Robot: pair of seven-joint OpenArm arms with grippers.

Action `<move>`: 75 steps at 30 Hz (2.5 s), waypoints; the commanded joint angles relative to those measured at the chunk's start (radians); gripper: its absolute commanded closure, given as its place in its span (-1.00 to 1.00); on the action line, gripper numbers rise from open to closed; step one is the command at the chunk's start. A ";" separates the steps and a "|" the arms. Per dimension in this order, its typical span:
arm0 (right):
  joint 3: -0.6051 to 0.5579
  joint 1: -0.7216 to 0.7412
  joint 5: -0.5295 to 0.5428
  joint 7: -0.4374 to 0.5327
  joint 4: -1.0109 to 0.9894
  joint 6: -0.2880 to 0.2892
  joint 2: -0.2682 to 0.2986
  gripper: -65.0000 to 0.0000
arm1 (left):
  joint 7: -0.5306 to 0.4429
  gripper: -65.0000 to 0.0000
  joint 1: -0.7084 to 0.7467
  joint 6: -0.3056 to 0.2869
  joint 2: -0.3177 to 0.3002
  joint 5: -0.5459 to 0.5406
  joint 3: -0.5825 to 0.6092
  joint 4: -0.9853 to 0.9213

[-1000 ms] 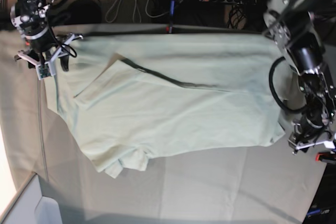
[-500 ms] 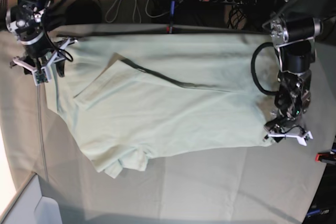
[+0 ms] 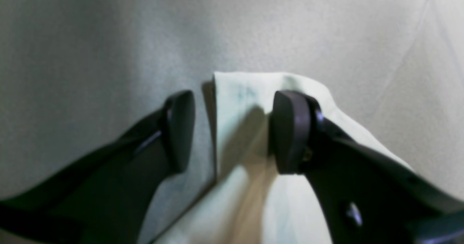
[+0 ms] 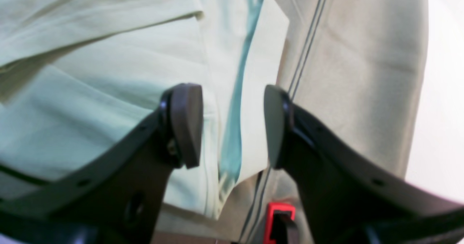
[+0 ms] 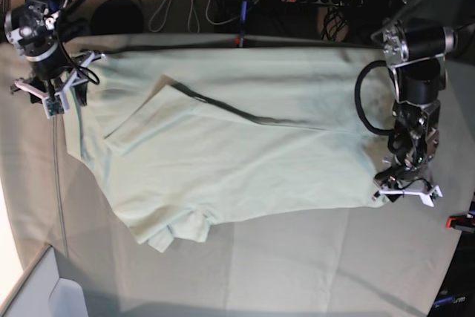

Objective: Layout the t-shirt on the table in an organized manner, then fold the t-shirt properly
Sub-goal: 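Move the right gripper along the shirt side toward the hem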

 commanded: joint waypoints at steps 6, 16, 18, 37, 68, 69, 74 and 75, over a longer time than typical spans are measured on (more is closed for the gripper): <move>0.004 0.000 0.012 0.020 0.016 0.003 0.013 0.14 | -0.019 -0.03 -0.068 -0.004 -0.039 0.002 0.001 -0.113; 0.004 -0.002 0.012 0.020 0.016 0.003 0.013 0.14 | -0.019 0.87 -0.072 -0.004 -0.040 0.002 0.001 -0.128; 0.004 -0.009 0.012 0.020 0.016 0.003 0.013 0.14 | -0.019 1.00 -0.072 -0.004 -0.040 0.002 0.001 -0.128; 0.000 -0.015 0.012 0.020 0.022 0.003 0.010 0.14 | 0.179 1.00 0.028 0.005 -0.037 0.002 -0.005 0.349; -0.164 0.799 0.012 -0.055 -0.772 0.003 0.111 0.13 | 0.179 1.00 0.133 0.005 -0.039 0.002 -0.005 0.401; -0.167 0.824 0.012 -0.050 -0.830 0.003 0.125 0.13 | 0.179 1.00 0.133 0.005 -0.039 0.002 -0.005 0.401; -0.179 0.902 0.012 0.181 -1.117 0.003 0.191 0.10 | 0.179 1.00 0.133 0.005 -0.040 0.002 -0.005 0.401; -0.178 0.902 0.012 0.236 -1.151 0.003 0.203 0.04 | 0.179 1.00 0.133 0.005 -0.042 0.003 -0.005 0.401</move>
